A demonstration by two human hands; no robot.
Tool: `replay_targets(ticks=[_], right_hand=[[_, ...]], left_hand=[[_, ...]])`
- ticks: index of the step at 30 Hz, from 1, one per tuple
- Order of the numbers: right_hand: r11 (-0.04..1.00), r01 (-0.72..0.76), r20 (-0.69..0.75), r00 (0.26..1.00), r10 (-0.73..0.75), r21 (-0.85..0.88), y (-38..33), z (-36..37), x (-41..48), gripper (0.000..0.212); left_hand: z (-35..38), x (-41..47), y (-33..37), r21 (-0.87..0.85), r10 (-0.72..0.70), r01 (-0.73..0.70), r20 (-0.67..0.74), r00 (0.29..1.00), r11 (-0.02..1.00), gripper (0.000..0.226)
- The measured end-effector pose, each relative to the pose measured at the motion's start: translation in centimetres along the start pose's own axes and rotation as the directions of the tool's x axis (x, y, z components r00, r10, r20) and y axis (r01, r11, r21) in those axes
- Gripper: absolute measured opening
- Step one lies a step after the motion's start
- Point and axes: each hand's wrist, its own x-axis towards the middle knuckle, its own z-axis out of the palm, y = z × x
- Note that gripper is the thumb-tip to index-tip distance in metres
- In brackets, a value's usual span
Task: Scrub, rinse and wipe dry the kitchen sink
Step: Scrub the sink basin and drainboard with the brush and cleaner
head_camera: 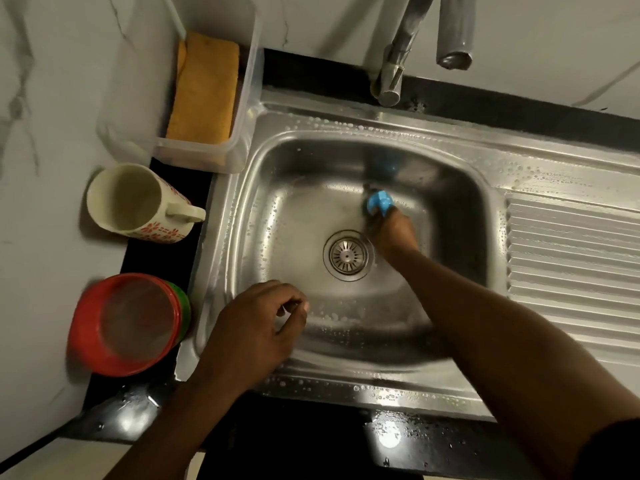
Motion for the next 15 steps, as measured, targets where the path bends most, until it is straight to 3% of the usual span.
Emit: replay_targets(ticks=[2, 5, 8, 12, 15], right_hand=[[0.990, -0.034, -0.017, 0.999, 0.037, 0.136, -2.1, 1.0, 0.0, 0.032], [0.970, 0.121, 0.003, 0.992, -0.125, 0.208, -6.7, 4.3, -1.0, 0.030], [0.978, 0.163, 0.150, 0.972, -0.182, 0.131, -9.5, 7.5, -4.2, 0.029], [0.922, 0.380, 0.263, 0.899, -0.350, -0.074, -6.8, 9.0, -9.2, 0.040], [0.921, 0.365, 0.295, 0.902, -0.315, -0.132, -4.0, 6.9, -7.9, 0.040]], left_hand=[[-0.2, 0.0, -0.4, 0.001, 0.006, -0.006, -0.010, 1.000, 1.000, 0.007], [-0.5, -0.1, -0.7, -0.008, 0.005, -0.005, -0.004, 1.000, 1.000, 0.007], [-0.6, -0.1, -0.9, 0.005, 0.004, -0.004, -0.016, 1.000, 1.000, 0.008], [-0.4, -0.4, -0.6, -0.012, -0.005, 0.005, -0.023, 1.000, 1.000, 0.007], [-0.3, -0.4, -0.3, 0.001, 0.018, -0.018, -0.024, 1.000, 1.000, 0.007]])
